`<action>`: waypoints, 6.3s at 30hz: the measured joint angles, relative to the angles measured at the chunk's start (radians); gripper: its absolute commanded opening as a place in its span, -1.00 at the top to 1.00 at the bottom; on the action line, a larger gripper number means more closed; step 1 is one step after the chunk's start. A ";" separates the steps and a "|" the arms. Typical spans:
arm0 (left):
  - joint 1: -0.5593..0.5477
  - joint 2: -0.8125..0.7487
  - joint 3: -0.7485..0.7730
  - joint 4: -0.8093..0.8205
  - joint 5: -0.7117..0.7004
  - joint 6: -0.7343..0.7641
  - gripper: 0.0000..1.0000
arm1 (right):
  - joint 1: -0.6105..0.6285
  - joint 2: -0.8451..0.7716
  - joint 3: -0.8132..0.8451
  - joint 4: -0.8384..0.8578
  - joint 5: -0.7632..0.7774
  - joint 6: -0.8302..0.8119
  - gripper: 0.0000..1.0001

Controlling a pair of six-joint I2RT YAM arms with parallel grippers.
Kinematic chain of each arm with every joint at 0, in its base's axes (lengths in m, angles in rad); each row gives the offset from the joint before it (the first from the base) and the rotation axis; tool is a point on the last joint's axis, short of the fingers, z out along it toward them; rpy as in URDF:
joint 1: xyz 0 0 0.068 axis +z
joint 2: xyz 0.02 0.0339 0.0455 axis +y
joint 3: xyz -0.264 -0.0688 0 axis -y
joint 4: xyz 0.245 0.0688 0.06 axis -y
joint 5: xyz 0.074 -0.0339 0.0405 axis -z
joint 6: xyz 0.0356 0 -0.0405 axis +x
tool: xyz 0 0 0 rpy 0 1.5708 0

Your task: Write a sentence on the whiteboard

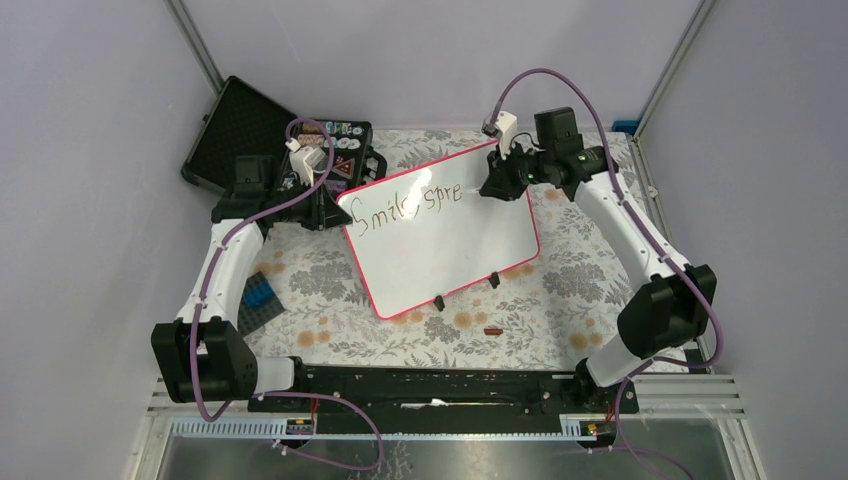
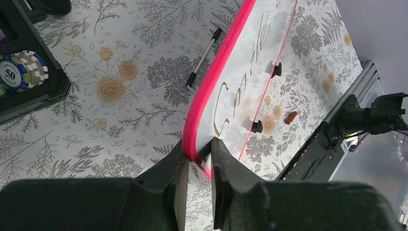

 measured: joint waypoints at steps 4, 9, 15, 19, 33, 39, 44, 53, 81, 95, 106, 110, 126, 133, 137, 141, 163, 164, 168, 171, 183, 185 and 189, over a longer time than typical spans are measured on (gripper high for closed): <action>0.000 0.000 0.000 0.000 0.000 0.000 1.00 | -0.012 -0.029 0.000 -0.003 -0.023 0.000 1.00; 0.000 -0.002 0.000 0.000 0.000 0.000 1.00 | -0.065 -0.032 0.000 -0.003 -0.045 0.000 1.00; -0.001 -0.004 -0.002 0.000 0.000 0.001 1.00 | -0.082 -0.032 -0.003 0.001 -0.047 0.001 1.00; -0.001 -0.005 -0.002 0.000 0.000 0.001 1.00 | -0.082 -0.032 -0.008 0.012 -0.045 0.004 1.00; -0.001 -0.006 -0.002 0.000 0.000 0.001 1.00 | -0.063 -0.013 -0.010 0.020 -0.043 0.004 1.00; -0.001 -0.006 -0.002 0.000 0.000 0.001 1.00 | -0.052 0.003 -0.010 0.021 -0.029 0.005 1.00; -0.001 -0.006 -0.002 0.000 0.000 0.000 1.00 | -0.051 0.013 -0.010 0.030 -0.018 0.012 1.00; -0.001 -0.006 -0.002 0.000 0.000 0.000 1.00 | -0.048 0.041 0.002 0.038 -0.006 0.023 1.00; -0.001 -0.006 -0.002 0.000 0.000 0.000 1.00 | -0.016 0.048 0.003 0.043 0.008 0.026 1.00; -0.001 -0.006 -0.002 0.000 0.000 0.000 1.00 | -0.020 0.040 -0.006 0.042 0.012 0.019 1.00; -0.001 -0.006 -0.002 0.001 0.000 0.000 1.00 | -0.032 0.040 -0.006 0.040 0.013 0.015 1.00; -0.001 -0.006 -0.002 0.001 0.000 0.000 1.00 | -0.034 0.040 -0.006 0.039 0.013 0.013 1.00; -0.001 -0.006 -0.002 0.000 0.000 0.000 1.00 | -0.043 0.040 0.010 0.034 0.023 0.013 1.00; -0.002 -0.006 -0.002 0.001 0.000 0.000 1.00 | -0.045 0.040 0.012 0.034 0.025 0.014 1.00; -0.002 -0.006 -0.002 0.000 0.000 0.000 1.00 | -0.045 0.040 0.012 0.034 0.024 0.014 1.00; -0.002 -0.006 -0.002 0.000 0.000 0.000 1.00 | -0.045 0.040 0.012 0.034 0.023 0.014 1.00; -0.002 -0.006 -0.002 0.000 0.000 0.000 1.00 | -0.045 0.036 -0.006 0.030 0.015 -0.006 1.00; -0.002 -0.006 -0.002 0.001 0.000 0.000 1.00 | -0.045 0.035 -0.006 0.028 0.015 -0.008 1.00; -0.002 -0.006 -0.002 0.000 0.000 0.000 1.00 | -0.045 0.034 -0.006 0.020 0.023 -0.015 1.00; -0.002 -0.006 -0.002 0.000 0.000 0.000 1.00 | -0.045 0.032 -0.006 0.013 0.032 -0.019 1.00; -0.002 -0.006 -0.002 0.000 0.000 0.000 1.00 | -0.061 0.005 -0.005 0.011 0.029 -0.022 1.00; -0.002 -0.006 -0.002 0.000 0.000 0.000 1.00 | -0.072 0.002 -0.003 0.011 0.028 -0.022 1.00; -0.002 -0.006 -0.002 0.000 0.000 0.000 1.00 | -0.088 0.002 0.000 0.011 0.030 -0.021 1.00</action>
